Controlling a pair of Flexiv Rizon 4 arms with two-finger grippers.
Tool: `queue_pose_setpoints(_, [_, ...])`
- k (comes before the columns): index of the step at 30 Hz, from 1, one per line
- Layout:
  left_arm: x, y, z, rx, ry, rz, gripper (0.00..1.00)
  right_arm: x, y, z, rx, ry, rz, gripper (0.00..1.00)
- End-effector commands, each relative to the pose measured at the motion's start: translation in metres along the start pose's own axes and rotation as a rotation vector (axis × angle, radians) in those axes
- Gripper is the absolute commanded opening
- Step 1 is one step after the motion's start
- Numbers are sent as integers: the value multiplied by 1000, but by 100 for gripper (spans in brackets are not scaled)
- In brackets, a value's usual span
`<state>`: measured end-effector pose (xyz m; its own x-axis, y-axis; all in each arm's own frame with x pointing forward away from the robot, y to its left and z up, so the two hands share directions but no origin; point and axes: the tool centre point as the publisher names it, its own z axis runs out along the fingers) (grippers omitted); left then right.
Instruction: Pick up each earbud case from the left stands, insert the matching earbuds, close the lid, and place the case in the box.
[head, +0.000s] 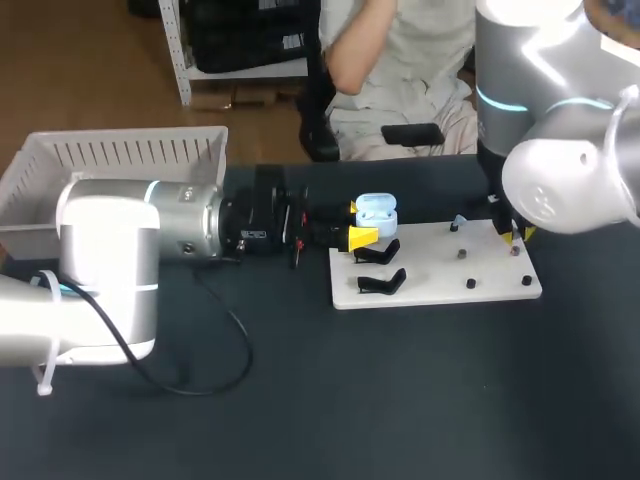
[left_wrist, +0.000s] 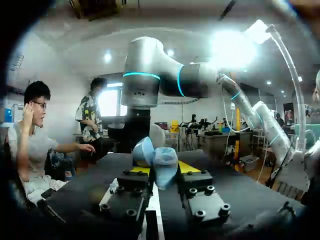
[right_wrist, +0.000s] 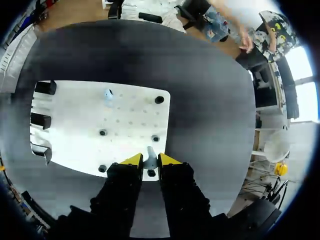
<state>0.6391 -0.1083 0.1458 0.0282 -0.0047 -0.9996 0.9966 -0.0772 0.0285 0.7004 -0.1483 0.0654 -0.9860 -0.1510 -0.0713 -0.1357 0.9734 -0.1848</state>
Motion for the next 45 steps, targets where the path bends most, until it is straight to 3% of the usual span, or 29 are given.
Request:
queue_pose_setpoints(1, [1, -1, 0, -6, -3, 4, 0, 16, 6, -38, -8, -10, 13, 0])
queue_pose_setpoints(11, [1, -1, 0, -6, -3, 4, 0, 40, 47, -121, -38, -13, 48, 0])
queue_pose_setpoints(21, [1, -1, 0, -6, -3, 4, 0, 57, 102, -179, -54, -22, 35, 0])
queue_pose_setpoints(27, [1, -1, 0, -6, -3, 4, 0, 60, 134, -193, -60, -25, -5, 0])
queue_pose_setpoints(42, [1, -1, 0, -6, -3, 4, 0, 60, 134, -193, -60, -25, -5, 0])
queue_pose_setpoints(45, [1, -1, 0, -6, -3, 4, 0, 50, 133, -192, -41, 20, 187, 0])
